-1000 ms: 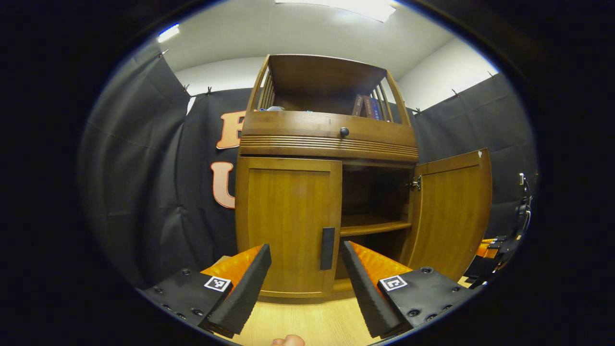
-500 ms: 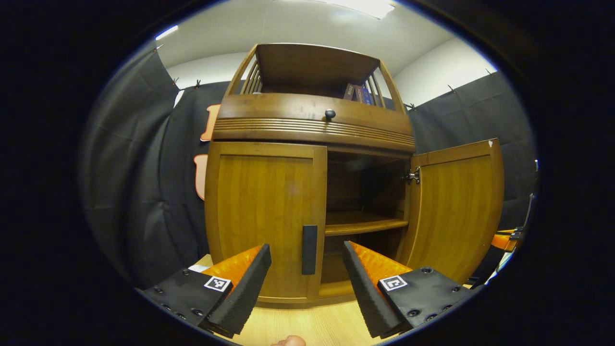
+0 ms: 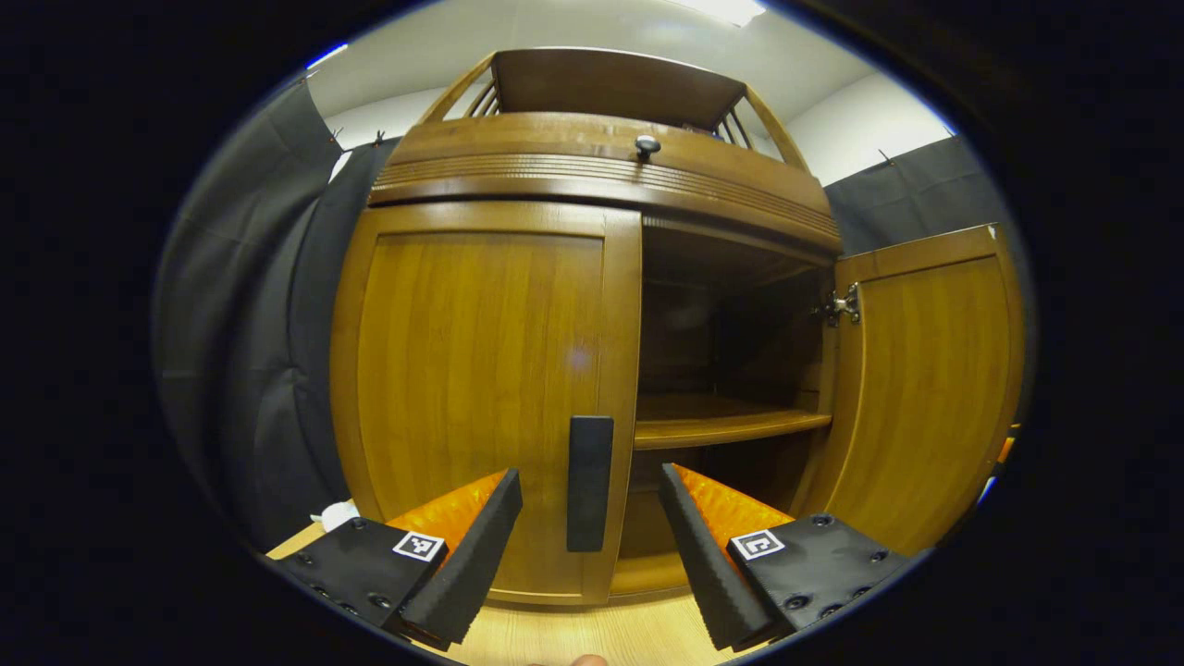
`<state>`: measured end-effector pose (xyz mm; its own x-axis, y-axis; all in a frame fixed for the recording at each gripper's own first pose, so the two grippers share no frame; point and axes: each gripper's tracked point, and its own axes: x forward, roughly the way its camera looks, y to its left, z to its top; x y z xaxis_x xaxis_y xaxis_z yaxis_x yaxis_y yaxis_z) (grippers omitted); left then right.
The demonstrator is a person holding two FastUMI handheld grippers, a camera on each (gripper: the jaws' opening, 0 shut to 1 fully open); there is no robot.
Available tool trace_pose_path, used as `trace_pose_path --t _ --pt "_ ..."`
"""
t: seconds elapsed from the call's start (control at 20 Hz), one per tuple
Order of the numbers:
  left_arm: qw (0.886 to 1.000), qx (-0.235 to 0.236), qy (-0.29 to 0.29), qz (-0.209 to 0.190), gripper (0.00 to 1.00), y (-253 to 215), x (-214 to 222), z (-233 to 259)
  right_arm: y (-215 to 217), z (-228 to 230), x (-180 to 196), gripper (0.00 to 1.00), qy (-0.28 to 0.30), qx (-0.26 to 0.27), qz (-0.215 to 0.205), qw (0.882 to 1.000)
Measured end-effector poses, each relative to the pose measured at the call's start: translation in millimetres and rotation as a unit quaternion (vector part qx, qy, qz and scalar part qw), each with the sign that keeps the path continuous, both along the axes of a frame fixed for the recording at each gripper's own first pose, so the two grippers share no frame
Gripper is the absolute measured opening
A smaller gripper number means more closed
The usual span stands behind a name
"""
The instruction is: Open the right door of the double-door shoe cabinet with the right hand, and open the left door with the left hand.
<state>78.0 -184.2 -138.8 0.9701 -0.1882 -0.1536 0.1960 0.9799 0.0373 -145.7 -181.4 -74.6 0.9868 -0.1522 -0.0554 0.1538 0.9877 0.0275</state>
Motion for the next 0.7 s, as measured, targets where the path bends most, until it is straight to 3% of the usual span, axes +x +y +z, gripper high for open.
trace_pose_path --t 0.25,0.35,0.4,0.45,0.5,0.55,0.7 --pt "1.000 0.010 0.018 0.012 0.95 2.1 28.0 -20.5 -0.4 6.2 0.4 0.99 -0.013 -0.010 -0.002 1.000" --pt "1.000 0.018 0.014 0.011 0.87 1.1 33.6 -21.4 3.8 7.8 -0.5 0.99 -0.013 -0.003 0.002 1.000" --pt "1.000 0.021 0.014 0.011 0.92 0.9 36.1 -22.6 4.3 8.5 -0.9 0.99 -0.015 -0.001 0.002 1.000" --pt "1.000 0.024 0.015 0.009 0.85 -0.8 37.9 -24.3 3.9 10.6 0.0 0.99 -0.017 -0.001 0.001 1.000" --pt "0.999 0.029 0.020 0.009 0.86 -2.3 39.5 -26.8 4.3 11.6 -1.5 0.99 -0.019 -0.003 0.001 1.000" --pt "0.999 0.033 0.024 0.008 0.87 -3.8 40.2 -30.0 4.0 12.7 -2.5 0.92 -0.021 -0.005 0.001 1.000" --pt "0.999 0.040 0.023 0.002 0.79 -8.7 41.8 -30.9 1.6 17.0 -4.4 0.92 -0.028 -0.010 -0.006 1.000"
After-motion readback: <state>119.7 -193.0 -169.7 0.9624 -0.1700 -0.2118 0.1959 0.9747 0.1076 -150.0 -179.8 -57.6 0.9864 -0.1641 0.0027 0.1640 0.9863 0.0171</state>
